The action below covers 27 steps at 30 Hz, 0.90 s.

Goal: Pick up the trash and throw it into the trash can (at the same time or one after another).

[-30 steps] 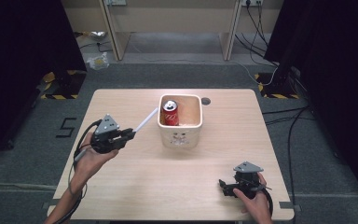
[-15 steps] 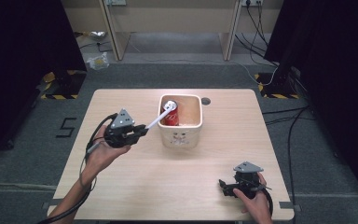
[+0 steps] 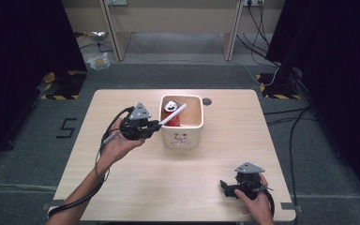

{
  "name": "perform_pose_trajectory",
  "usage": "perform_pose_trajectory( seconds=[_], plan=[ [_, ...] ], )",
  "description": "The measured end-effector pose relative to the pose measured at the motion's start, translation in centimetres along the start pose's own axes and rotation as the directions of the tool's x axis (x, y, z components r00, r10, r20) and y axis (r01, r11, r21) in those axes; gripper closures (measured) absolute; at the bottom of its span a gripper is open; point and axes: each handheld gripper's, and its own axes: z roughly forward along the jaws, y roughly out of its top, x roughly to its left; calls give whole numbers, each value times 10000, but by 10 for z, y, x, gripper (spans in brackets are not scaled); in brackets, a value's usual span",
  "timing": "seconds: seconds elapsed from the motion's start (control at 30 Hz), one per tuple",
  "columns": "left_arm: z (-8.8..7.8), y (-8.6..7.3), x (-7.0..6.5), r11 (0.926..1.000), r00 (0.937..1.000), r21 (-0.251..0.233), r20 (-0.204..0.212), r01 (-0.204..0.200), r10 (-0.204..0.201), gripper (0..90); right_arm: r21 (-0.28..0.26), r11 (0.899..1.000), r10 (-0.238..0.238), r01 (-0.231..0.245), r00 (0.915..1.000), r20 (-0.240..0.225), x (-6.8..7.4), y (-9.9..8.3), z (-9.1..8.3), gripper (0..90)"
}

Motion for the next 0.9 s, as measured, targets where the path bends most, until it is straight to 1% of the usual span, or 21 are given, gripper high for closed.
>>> perform_pose_trajectory(
  seconds=[0.2,0.5,0.57,0.9],
  plan=[
    [10,6,3,9999,10000,162,76,32,-33,789,4,10000,-1,1,10000,8,0,0,0,4],
    [22,12,9,9988,9997,450,131,197,-203,789,25,10000,-71,71,10000,-18,0,0,0,4],
    [25,13,10,9984,9993,494,255,272,-285,789,28,10000,-67,67,10000,-16,0,0,0,4],
    [35,22,12,9964,9992,805,279,263,-287,788,26,10000,-77,77,10000,-23,0,0,0,4]
  ],
)
